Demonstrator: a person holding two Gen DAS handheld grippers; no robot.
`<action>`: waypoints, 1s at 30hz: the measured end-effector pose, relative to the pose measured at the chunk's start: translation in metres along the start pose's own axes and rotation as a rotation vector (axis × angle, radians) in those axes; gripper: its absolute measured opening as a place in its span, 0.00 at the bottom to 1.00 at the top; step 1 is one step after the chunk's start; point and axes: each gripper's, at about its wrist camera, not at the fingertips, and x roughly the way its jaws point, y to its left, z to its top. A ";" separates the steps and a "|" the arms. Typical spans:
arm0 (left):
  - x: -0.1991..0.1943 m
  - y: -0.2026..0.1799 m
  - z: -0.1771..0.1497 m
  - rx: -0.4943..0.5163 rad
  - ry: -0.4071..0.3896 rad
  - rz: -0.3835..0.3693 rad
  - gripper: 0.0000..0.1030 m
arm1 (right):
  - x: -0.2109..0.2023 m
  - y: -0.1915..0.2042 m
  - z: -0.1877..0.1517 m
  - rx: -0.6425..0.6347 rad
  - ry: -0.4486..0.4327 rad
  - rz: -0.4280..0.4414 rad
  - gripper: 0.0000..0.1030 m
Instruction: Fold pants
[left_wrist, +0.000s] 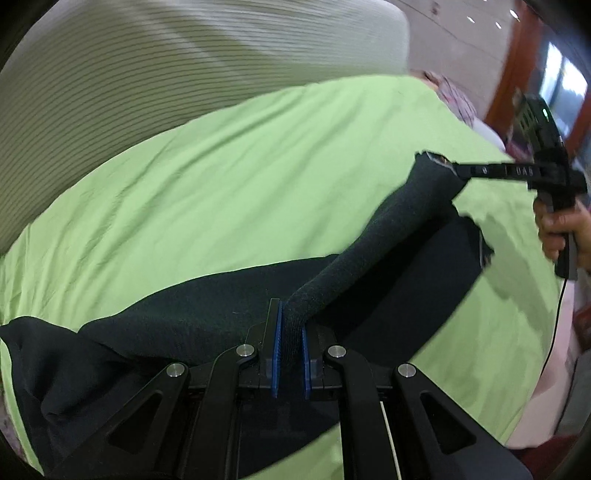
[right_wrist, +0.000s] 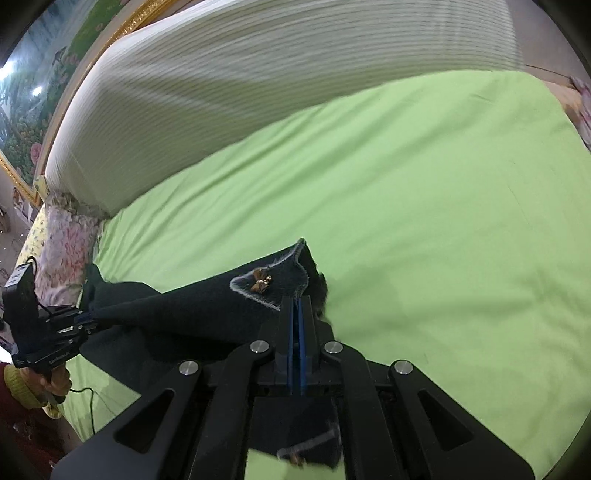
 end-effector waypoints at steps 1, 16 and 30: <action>0.000 -0.005 -0.004 0.017 0.001 0.005 0.07 | -0.001 -0.002 -0.007 0.010 0.000 -0.004 0.03; 0.001 -0.029 -0.035 0.086 0.044 0.012 0.07 | -0.008 -0.006 -0.057 0.046 0.044 -0.079 0.03; 0.005 -0.017 -0.053 0.022 0.139 -0.004 0.28 | 0.003 0.001 -0.061 0.036 0.136 -0.231 0.12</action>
